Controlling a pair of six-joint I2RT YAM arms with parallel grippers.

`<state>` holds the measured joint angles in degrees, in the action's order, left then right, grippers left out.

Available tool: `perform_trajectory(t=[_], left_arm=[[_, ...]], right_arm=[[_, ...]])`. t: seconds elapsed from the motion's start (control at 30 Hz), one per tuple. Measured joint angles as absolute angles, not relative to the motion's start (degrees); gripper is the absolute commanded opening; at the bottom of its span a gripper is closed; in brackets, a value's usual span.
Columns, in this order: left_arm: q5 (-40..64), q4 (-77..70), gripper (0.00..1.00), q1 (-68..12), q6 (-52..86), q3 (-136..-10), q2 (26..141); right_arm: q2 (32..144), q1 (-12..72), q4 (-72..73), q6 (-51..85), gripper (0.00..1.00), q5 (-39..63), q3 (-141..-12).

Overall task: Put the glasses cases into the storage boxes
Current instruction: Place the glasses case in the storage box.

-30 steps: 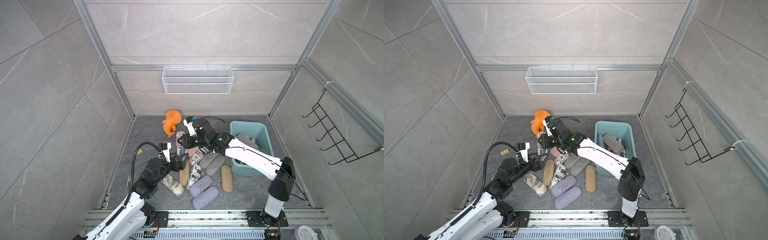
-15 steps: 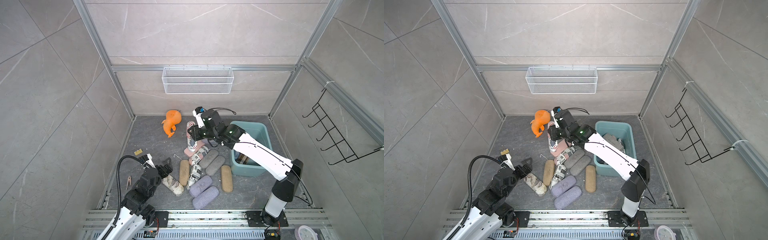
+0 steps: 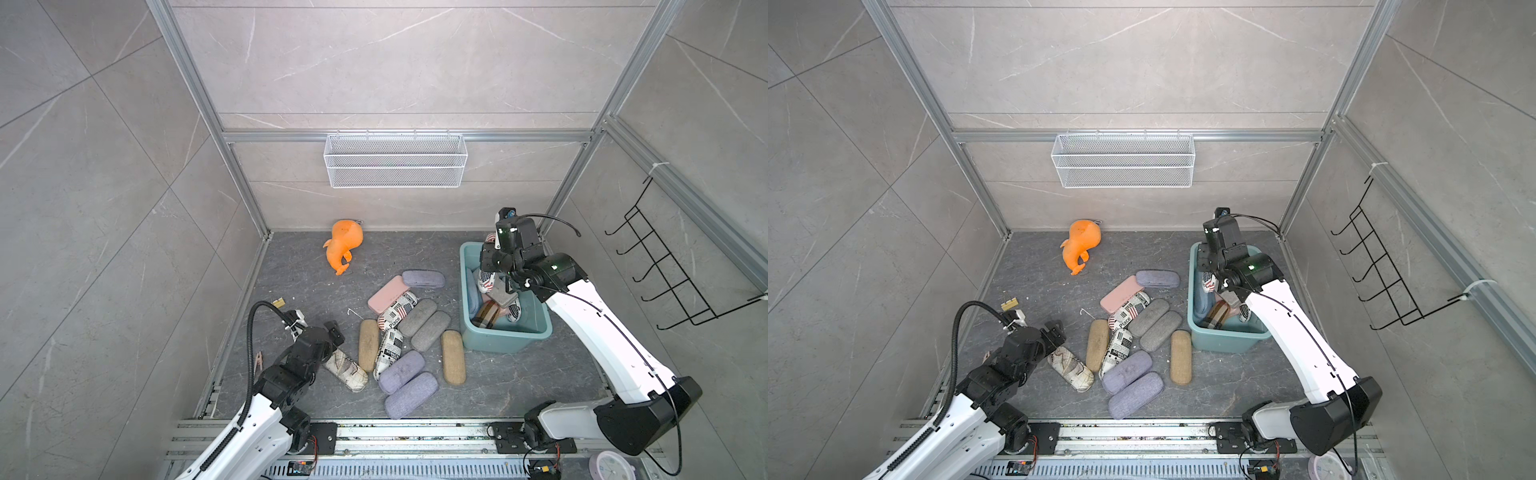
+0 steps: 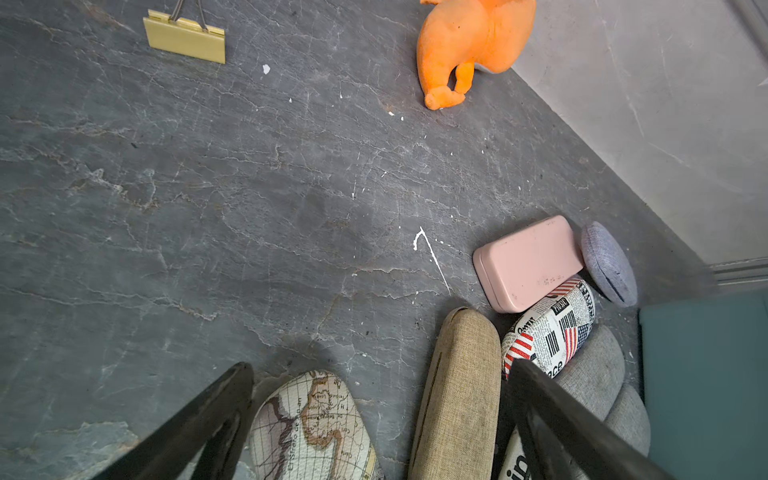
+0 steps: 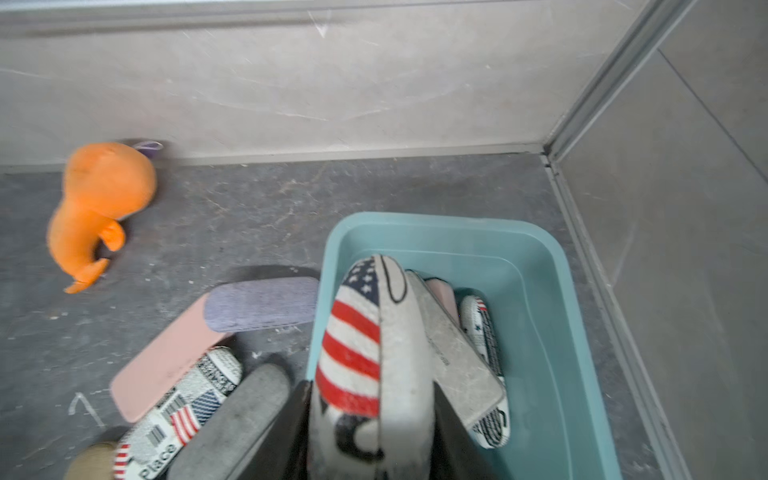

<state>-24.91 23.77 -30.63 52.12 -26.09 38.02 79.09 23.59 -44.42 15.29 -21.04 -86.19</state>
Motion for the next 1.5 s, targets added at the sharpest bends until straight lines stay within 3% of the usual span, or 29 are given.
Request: perform_trajectory(t=[0.37, 0.7, 0.93, 1.3, 1.5], left_arm=[[-21.76, 24.84, 0.98, -30.61, 51.13, -30.11, 45.3], [-18.96, 27.29, 0.99, -30.61, 50.43, -30.11, 39.53], [-18.9, 31.38, 0.99, -30.61, 51.29, -30.3, 40.18], [-15.92, 36.86, 1.0, -30.61, 58.28, -32.29, 44.73], [-12.82, 39.11, 0.93, -30.61, 63.96, -32.71, 46.61]], right_arm=[[96.07, 19.9, -47.2, 11.0, 0.34, -19.11, -86.63], [102.83, 19.18, -46.46, 9.61, 0.62, -19.31, -89.14], [100.53, 18.94, -45.65, 10.5, 0.62, -16.93, -89.45], [84.47, 20.43, -39.31, 12.47, 0.64, -6.81, -83.74], [84.33, 21.34, -37.85, 13.1, 0.64, -5.28, -83.74]])
